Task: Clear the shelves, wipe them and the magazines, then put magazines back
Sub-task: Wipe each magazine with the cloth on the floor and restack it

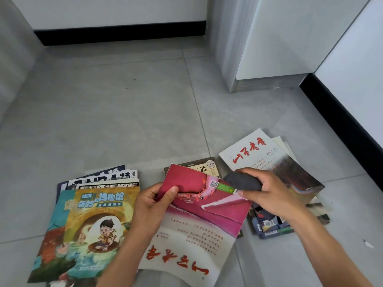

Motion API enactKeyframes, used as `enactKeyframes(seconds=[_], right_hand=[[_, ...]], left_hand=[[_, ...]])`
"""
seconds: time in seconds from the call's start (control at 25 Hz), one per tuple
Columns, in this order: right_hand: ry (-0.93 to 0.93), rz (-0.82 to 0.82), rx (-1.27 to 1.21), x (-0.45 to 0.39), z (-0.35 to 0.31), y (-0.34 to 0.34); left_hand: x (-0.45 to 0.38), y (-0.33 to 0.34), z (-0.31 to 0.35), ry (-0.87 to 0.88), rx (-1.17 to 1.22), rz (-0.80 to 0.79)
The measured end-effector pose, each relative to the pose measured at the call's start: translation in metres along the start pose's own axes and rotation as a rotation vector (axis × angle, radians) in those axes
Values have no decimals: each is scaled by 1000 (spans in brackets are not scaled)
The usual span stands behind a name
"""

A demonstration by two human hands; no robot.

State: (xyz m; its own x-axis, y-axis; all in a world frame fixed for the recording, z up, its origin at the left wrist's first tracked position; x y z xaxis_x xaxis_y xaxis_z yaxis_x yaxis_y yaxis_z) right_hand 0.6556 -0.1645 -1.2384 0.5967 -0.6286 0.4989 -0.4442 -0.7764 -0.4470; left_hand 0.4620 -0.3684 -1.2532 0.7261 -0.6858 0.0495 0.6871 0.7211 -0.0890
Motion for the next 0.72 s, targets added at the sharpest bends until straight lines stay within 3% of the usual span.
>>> enactKeyframes(seconds=[0.16,0.28,0.36,0.56,0.72], right_hand=[[105,308,-433,10,30,-31],[347,501,-933,7,79,-45],[459,608,-1095,1,111,-38],[691,834,-1156,2,140,8],[732,910,-1071,38,122,33]], left_hand=[[-14,3,-3,26,-110,90],[-11,0,-15,2,-178,122],[-4,4,-25,-37,-201,90],[16,12,-60,-139,-482,-62],[29,18,-74,-260,-518,-197]])
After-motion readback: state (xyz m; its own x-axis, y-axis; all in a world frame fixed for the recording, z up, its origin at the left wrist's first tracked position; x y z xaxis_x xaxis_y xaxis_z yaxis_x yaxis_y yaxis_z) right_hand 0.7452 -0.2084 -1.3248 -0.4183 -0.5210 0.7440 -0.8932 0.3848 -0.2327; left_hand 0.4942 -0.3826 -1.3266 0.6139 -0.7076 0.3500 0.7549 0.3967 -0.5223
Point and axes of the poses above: each hand's wrist, its own x-axis away from the middle knuckle, its own y-axis out of the palm, z = x × y, the point moved 1 cm from there along -x, towards the middle knuckle, and after that the axes turned 15 degrees about y, right-handed, at the moved point
